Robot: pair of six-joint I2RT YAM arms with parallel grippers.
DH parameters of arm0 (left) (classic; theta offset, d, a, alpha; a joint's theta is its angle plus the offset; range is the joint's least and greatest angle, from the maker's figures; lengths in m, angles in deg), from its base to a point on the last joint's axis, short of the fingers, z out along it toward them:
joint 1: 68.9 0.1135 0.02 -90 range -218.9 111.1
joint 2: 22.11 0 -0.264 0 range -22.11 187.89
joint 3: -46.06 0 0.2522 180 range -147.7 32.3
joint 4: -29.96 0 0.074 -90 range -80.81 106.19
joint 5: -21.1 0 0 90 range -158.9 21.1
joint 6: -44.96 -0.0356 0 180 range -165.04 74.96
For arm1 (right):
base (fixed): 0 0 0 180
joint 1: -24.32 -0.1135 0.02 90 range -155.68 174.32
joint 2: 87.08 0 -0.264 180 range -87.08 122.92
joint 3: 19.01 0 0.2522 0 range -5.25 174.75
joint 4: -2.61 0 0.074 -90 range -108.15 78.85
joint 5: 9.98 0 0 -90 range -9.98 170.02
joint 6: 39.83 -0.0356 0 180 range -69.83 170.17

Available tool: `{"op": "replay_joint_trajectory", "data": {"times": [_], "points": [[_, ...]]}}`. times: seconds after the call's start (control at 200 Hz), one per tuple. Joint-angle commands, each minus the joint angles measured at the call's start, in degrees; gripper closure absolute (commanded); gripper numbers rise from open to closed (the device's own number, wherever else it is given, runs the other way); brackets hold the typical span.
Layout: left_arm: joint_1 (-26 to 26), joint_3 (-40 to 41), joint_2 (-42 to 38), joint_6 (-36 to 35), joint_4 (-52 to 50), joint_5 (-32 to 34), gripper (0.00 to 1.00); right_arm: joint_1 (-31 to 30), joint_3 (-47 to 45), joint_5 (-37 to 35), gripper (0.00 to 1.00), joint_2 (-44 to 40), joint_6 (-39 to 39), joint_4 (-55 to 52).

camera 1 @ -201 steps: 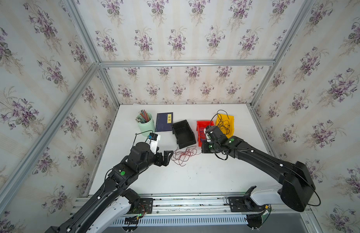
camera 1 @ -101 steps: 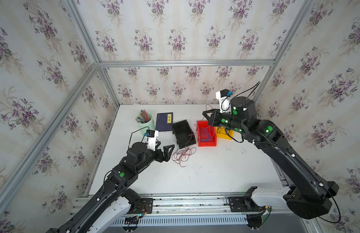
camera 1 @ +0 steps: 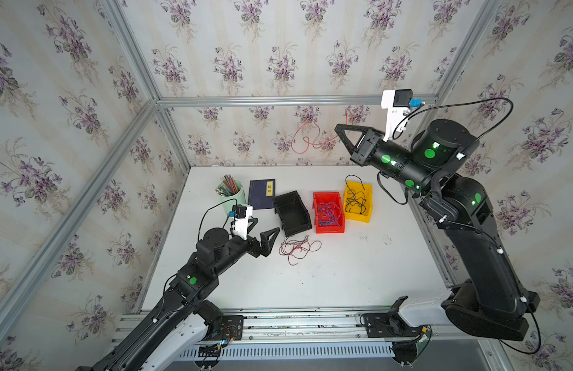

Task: Untangle and sort cables by color
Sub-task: Pick up the cable from the cable, then place the cable in the bin.

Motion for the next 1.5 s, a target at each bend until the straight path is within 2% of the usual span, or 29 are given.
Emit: {"op": "replay_joint_trajectory", "data": {"times": [0.0, 0.215, 0.44, 0.744, 0.994, 1.494], "points": [[0.0, -0.6, 1.0, -2.5, 3.6, -2.0, 0.01, 0.0, 0.7, 1.2, 1.0, 1.1, -1.0, 5.6], [0.0, -1.4, -0.3, -3.2, 1.1, -0.6, 0.01, 0.0, -2.3, 1.4, 1.0, 3.8, -1.5, 3.7], [0.0, -2.7, -5.3, -2.5, -7.2, 5.6, 0.01, 0.0, -13.2, 2.3, 1.0, 3.6, -1.0, 5.0], [0.0, -4.3, -7.5, -2.3, -14.2, 9.9, 0.01, 0.0, -28.5, 1.8, 1.0, 3.4, 0.2, 12.6], [0.0, -5.2, -5.3, -1.8, -15.3, 11.4, 0.01, 0.4, -32.8, 0.2, 1.0, 6.4, 3.5, 12.2], [0.2, -6.4, -3.8, -3.5, -18.1, 13.3, 0.01, 3.1, -39.6, 1.4, 1.0, 13.0, 4.1, 16.2]]}}
